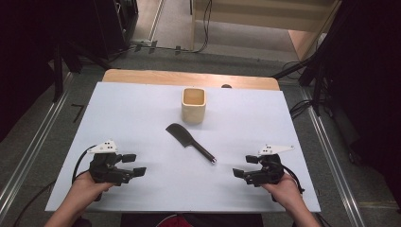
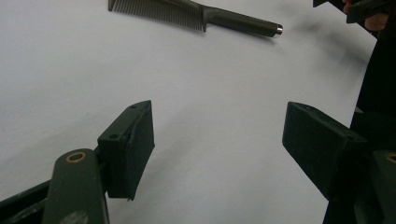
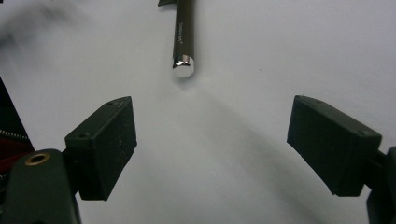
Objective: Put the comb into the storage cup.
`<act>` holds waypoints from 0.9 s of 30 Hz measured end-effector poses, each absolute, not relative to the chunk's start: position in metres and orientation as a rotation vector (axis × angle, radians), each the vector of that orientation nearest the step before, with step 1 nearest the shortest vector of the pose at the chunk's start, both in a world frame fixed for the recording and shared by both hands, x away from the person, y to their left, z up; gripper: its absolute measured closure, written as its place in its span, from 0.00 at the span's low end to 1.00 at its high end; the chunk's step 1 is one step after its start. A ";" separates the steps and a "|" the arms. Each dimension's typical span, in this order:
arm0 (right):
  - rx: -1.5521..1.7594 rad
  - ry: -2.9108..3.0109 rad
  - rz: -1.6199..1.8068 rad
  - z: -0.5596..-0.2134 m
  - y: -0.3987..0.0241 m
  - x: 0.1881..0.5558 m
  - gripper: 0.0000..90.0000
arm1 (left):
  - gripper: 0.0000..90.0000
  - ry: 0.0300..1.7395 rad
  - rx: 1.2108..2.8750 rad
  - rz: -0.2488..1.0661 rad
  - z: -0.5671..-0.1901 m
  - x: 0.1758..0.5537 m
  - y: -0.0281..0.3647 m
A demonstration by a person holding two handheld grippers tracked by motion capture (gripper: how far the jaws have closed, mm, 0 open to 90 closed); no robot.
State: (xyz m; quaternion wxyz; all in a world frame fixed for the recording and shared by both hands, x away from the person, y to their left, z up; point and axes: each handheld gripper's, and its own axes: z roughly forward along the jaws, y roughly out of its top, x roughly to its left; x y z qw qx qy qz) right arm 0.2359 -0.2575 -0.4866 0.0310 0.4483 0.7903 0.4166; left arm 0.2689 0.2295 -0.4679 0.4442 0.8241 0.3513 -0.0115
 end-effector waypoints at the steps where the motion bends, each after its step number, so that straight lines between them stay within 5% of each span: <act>1: 1.386 2.429 1.290 -0.486 -0.257 0.237 0.15 | 0.30 0.870 2.039 -0.028 -0.468 0.269 0.229; 27: 1.364 2.378 1.283 -0.467 -0.226 0.270 0.15 | 0.30 0.900 2.042 -0.018 -0.467 0.269 0.231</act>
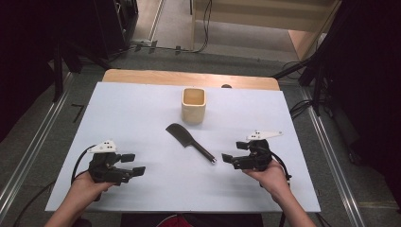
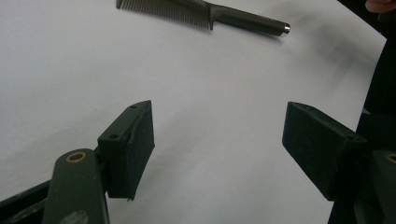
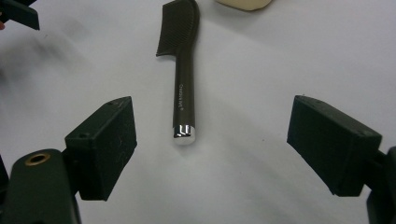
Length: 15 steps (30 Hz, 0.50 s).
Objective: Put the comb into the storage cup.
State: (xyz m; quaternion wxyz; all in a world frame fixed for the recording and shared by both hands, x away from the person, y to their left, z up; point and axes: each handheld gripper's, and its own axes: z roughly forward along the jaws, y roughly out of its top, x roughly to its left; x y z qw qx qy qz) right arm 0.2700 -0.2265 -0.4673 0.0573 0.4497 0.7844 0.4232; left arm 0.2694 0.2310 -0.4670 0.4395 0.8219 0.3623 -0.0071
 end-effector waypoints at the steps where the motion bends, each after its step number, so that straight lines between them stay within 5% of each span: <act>1: 1.366 2.380 1.281 -0.467 -0.225 0.271 0.15 | 0.30 0.900 2.042 -0.018 -0.467 0.269 0.231; 15: 1.307 2.394 1.286 -0.464 -0.213 0.284 0.16 | 0.30 0.893 2.039 -0.028 -0.467 0.269 0.230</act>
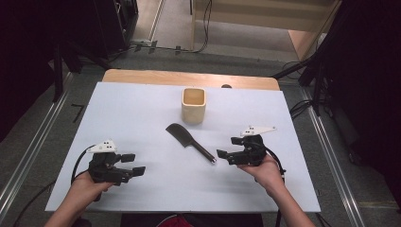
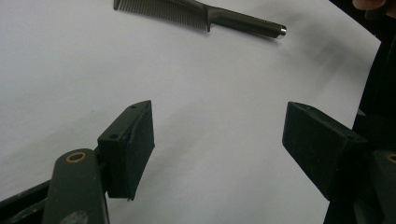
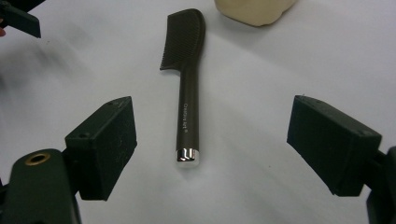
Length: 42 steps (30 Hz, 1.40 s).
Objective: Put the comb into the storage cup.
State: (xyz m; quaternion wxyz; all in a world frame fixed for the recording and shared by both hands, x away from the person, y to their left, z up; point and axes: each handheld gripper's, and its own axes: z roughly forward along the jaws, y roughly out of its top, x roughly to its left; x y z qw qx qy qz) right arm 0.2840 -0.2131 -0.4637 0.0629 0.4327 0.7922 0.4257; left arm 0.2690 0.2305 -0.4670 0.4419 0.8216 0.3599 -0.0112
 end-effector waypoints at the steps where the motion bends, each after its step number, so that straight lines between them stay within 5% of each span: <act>1: 1.308 2.395 1.284 -0.463 -0.212 0.285 0.16 | 0.30 0.892 2.042 -0.027 -0.467 0.269 0.230; 42: 1.302 2.396 1.283 -0.468 -0.180 0.310 0.21 | 0.30 0.888 2.037 -0.030 -0.466 0.269 0.231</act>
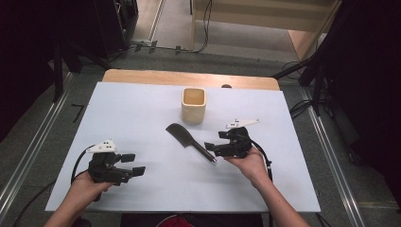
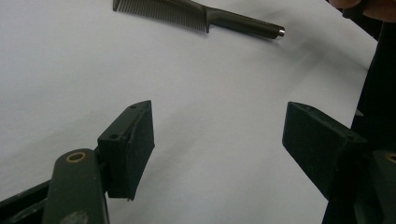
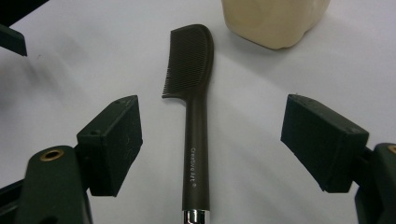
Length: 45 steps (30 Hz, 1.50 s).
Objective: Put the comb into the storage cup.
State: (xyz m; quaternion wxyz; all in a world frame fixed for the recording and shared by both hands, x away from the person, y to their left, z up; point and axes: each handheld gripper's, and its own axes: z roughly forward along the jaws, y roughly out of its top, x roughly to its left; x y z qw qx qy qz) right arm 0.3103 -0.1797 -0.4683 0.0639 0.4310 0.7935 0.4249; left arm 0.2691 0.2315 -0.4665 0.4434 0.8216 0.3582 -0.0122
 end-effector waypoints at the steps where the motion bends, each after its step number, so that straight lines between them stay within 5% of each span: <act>1: 1.302 2.398 1.280 -0.470 -0.180 0.310 0.21 | 0.30 0.888 2.036 -0.030 -0.467 0.269 0.231; 32: 1.301 2.429 1.126 -0.512 -0.163 0.304 0.26 | 0.30 0.891 2.029 -0.031 -0.466 0.269 0.232; 45: 1.148 2.435 1.063 -0.517 -0.155 0.295 0.50 | 0.30 0.894 2.029 -0.029 -0.466 0.269 0.232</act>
